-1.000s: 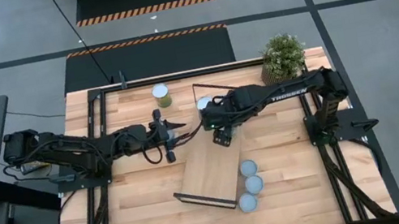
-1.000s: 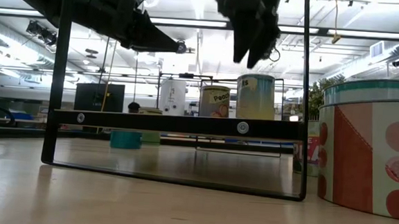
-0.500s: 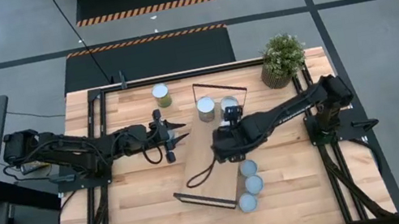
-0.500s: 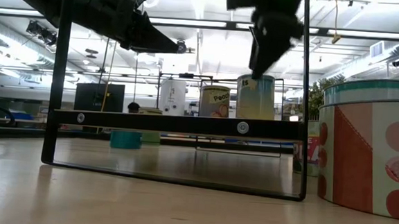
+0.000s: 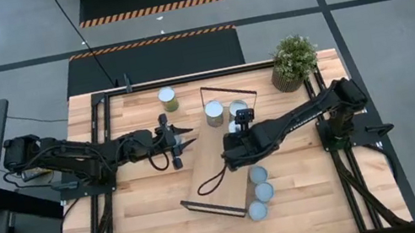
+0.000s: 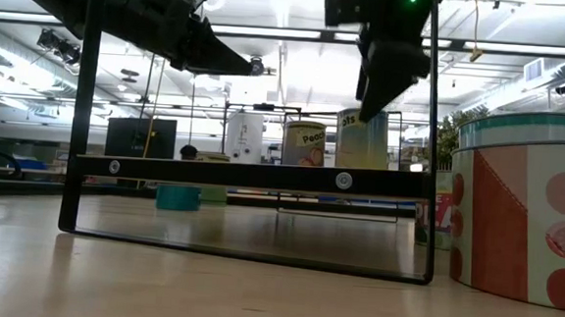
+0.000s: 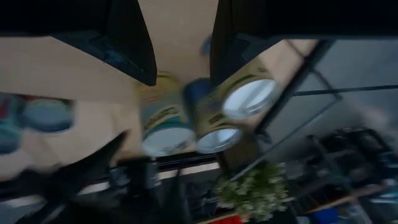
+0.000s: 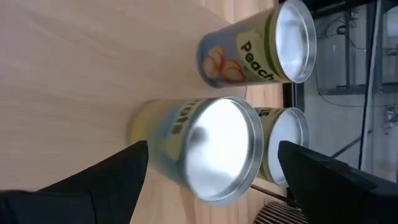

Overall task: Pick and place cans onto a shelf
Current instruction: Put the canned carrots on the shelf, then put the canned oranges on the shelf

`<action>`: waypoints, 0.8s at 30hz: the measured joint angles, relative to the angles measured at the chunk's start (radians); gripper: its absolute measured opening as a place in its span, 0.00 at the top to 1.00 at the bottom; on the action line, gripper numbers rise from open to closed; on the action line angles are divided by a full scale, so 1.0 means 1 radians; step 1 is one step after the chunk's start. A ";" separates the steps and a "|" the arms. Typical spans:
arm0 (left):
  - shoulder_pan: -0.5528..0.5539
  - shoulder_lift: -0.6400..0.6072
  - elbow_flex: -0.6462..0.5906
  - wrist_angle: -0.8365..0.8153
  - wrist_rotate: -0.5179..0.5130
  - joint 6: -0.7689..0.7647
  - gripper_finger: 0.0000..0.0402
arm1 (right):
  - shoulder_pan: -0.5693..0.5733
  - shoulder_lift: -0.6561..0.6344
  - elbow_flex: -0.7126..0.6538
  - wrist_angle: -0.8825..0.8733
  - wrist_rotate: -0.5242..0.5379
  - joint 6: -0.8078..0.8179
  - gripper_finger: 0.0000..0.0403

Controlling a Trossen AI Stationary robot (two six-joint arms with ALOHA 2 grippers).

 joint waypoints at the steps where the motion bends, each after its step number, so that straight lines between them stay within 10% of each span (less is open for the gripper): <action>1: 0.000 0.000 0.000 -0.004 -0.031 0.013 0.61 | 0.010 -0.003 0.011 -0.016 -0.001 0.014 0.09; 8: 0.074 0.041 0.002 -0.017 -0.238 -0.041 0.61 | 0.090 -0.118 -0.085 -0.034 0.041 0.135 0.09; 24: 0.456 0.056 0.002 -0.341 -0.028 -0.250 0.46 | 0.196 -0.488 -0.529 0.240 0.044 0.310 0.09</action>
